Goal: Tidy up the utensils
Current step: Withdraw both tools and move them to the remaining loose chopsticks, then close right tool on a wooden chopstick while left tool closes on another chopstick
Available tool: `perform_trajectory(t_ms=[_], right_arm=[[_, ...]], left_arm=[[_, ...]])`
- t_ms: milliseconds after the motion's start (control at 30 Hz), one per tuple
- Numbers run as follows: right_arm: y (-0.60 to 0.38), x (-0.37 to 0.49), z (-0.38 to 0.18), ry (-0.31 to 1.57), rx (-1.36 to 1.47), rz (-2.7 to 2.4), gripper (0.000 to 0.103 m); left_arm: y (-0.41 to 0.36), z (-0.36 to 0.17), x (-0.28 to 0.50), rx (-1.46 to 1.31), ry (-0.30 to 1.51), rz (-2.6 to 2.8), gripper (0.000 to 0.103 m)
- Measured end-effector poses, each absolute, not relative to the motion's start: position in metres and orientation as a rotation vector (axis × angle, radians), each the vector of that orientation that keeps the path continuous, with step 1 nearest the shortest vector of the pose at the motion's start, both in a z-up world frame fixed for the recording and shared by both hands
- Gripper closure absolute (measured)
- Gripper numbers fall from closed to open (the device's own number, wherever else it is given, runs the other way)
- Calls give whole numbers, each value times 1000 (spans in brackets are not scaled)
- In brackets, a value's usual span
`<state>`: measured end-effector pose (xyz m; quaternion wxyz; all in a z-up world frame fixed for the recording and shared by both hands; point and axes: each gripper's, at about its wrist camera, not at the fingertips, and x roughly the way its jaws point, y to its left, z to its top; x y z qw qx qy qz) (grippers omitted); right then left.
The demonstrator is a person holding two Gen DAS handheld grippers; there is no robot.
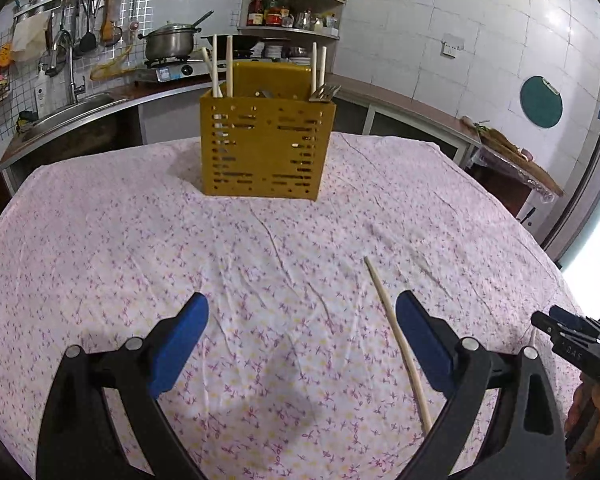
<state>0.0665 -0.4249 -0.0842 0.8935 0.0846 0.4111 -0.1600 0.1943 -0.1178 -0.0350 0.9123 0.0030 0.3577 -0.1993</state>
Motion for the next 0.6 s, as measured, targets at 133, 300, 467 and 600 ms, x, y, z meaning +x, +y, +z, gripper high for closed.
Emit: perform_trajectory(t_ms=[133,300,467,600], right_arm=[[-426,56,-92,865,191,-342,51],[-428,44,-94,882,220,-336,58],[-422,51,-102,931,234,-293,63],[-416,62,-108,945,223,-290,67]], left_arm=[[-118,-41,194,-13,769,-415,10],[-121,-42,188,-9,779,-414,10],[-125,-39,185,7,771,-418,10],[-127,-40,188,7,779,-420,10]])
